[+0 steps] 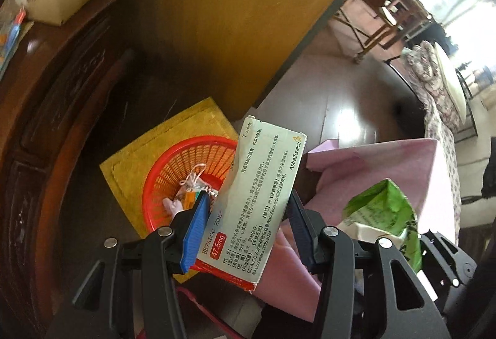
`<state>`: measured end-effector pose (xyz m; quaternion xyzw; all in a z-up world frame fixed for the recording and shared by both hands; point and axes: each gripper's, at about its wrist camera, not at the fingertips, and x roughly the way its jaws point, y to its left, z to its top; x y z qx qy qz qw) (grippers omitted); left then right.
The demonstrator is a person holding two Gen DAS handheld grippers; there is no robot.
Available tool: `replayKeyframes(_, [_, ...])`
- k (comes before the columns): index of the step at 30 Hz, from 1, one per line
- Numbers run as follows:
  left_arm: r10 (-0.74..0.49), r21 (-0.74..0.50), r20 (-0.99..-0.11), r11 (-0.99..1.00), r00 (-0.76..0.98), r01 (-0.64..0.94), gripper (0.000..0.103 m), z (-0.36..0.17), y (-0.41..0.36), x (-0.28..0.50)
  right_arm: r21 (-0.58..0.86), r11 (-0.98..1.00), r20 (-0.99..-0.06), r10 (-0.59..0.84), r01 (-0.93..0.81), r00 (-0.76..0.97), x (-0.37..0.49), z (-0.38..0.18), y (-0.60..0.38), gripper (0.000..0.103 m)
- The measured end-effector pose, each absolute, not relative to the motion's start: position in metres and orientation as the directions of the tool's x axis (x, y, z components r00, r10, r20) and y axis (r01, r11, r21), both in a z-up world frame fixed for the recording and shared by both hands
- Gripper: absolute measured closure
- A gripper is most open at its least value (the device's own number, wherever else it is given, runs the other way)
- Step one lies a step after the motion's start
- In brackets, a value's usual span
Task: Collect trash
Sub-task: 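Carry the white box and green bag to the red basket and release both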
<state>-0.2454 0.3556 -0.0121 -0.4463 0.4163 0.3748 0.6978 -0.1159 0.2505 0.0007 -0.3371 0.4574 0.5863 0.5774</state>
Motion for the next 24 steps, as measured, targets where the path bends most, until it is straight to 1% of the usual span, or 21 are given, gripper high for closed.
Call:
replayKeyframes(6, [0.106, -0.32, -0.928, 0.258, 0.356, -0.912, 0.052, -0.035, 0.368, -0.25, 0.157, 0.034, -0.942, 0.307, -0.987, -0.139, -0.129, -0.026, 0.271, 0.038])
replayKeyframes(10, [0.098, -0.315, -0.934, 0.231, 0.344, -0.921, 0.052, -0.043, 0.374, -0.252, 0.161, 0.014, -0.952, 0.265, -0.987, -0.151, -0.135, -0.042, 0.282, 0.038])
replayKeyframes(18, [0.082, -0.3, -0.944, 0.194, 0.32, -0.934, 0.051, -0.052, 0.382, -0.254, 0.154, 0.006, -0.957, 0.248, -0.988, -0.148, -0.14, -0.059, 0.294, 0.037])
replayKeyframes(19, [0.087, -0.297, -0.944, 0.188, 0.317, -0.936, 0.047, -0.052, 0.382, -0.255, 0.151, 0.008, -0.958, 0.247, -0.989, -0.144, -0.14, -0.061, 0.296, 0.037])
replayKeyframes(21, [0.103, -0.288, -0.945, 0.184, 0.31, -0.94, 0.042, -0.049, 0.382, -0.256, 0.16, 0.012, -0.957, 0.247, -0.987, -0.152, -0.139, -0.061, 0.296, 0.037])
replayKeyframes(24, [0.115, -0.28, -0.945, 0.193, 0.305, -0.94, 0.039, -0.044, 0.381, -0.256, 0.16, 0.017, -0.955, 0.255, -0.987, -0.151, -0.137, -0.059, 0.294, 0.037])
